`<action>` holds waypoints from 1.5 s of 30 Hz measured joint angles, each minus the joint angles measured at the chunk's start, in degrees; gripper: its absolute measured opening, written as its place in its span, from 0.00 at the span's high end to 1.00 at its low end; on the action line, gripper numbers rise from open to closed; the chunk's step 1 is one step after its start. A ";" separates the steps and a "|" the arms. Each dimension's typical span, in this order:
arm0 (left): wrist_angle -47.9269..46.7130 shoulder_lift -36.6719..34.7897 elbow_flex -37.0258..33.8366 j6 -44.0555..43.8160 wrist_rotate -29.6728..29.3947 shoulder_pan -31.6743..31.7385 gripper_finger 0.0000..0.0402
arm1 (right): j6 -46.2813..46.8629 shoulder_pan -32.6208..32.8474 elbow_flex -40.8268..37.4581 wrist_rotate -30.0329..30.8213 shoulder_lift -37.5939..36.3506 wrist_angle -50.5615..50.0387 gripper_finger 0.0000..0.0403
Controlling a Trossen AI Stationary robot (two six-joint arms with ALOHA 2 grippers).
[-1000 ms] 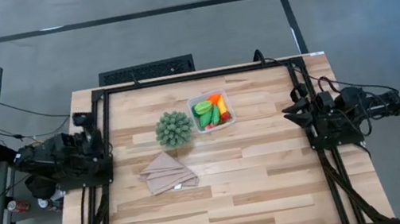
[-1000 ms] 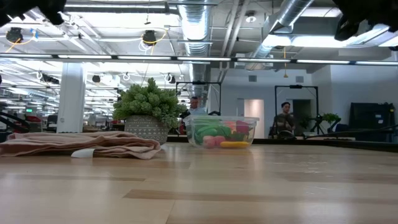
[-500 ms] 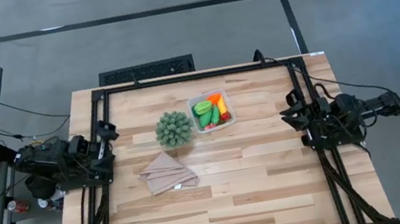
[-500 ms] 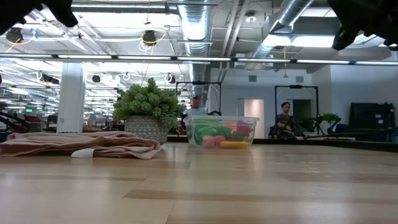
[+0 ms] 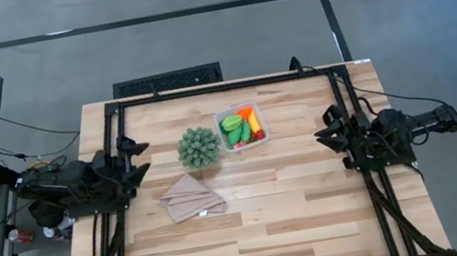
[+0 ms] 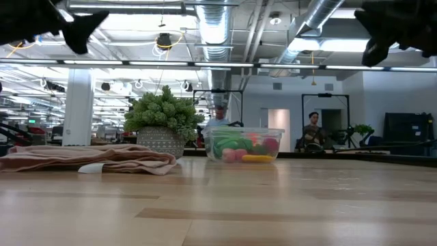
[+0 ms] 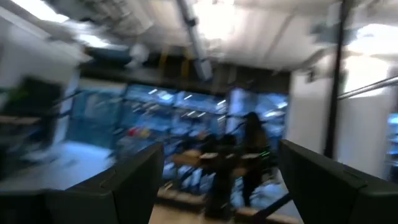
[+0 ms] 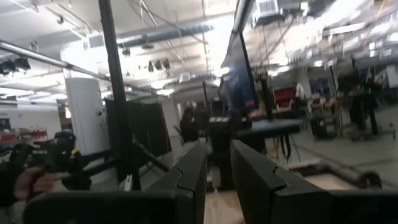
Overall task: Pick and placing Produce into tupperware
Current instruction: Return to Home Position
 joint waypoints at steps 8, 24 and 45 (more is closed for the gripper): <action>-11.16 0.07 0.00 -0.47 -7.89 -0.17 0.25 | -2.66 0.00 0.02 0.02 0.00 -5.91 0.83; -24.73 0.13 0.00 3.88 1.44 -0.17 0.25 | 4.16 0.04 0.06 -0.77 0.67 -18.51 0.83; -24.19 0.04 0.00 13.98 9.46 7.82 0.25 | 9.56 0.07 0.06 -0.90 0.66 -18.59 0.83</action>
